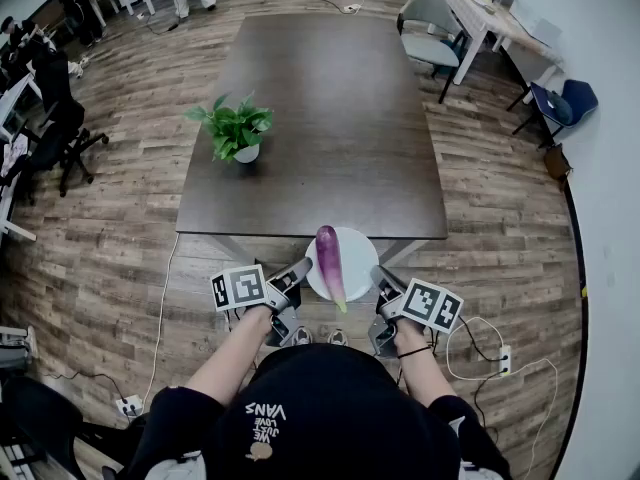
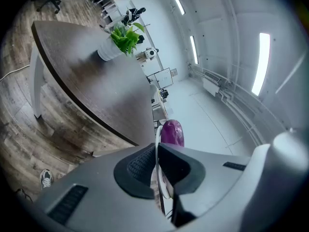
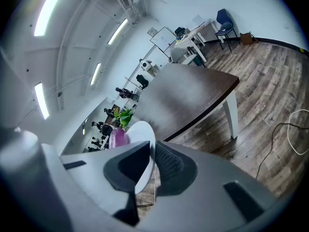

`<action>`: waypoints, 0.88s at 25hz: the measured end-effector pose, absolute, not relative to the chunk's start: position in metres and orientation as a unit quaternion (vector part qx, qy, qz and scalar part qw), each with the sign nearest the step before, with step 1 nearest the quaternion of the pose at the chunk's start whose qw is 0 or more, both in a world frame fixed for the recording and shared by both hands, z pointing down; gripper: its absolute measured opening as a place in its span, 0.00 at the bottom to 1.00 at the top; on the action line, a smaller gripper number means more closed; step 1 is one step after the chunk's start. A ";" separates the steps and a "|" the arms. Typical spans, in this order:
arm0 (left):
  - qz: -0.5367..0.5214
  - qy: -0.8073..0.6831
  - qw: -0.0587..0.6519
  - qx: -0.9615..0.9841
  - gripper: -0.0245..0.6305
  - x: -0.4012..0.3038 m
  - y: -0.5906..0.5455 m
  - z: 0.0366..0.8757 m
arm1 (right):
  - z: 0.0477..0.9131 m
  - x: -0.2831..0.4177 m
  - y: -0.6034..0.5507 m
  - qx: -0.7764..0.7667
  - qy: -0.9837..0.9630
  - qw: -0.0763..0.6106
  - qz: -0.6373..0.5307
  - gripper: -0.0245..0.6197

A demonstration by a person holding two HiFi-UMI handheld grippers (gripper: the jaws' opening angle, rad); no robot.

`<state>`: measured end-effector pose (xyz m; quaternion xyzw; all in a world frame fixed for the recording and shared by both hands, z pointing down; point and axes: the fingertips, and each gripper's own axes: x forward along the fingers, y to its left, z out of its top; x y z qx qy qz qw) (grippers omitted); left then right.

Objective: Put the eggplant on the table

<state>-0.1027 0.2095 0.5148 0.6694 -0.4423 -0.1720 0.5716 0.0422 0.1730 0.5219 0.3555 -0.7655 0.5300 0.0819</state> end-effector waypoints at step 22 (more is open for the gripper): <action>-0.152 -0.437 0.576 0.674 0.08 -0.113 0.205 0.525 | 0.529 0.032 0.175 0.367 -0.758 0.075 0.534 0.10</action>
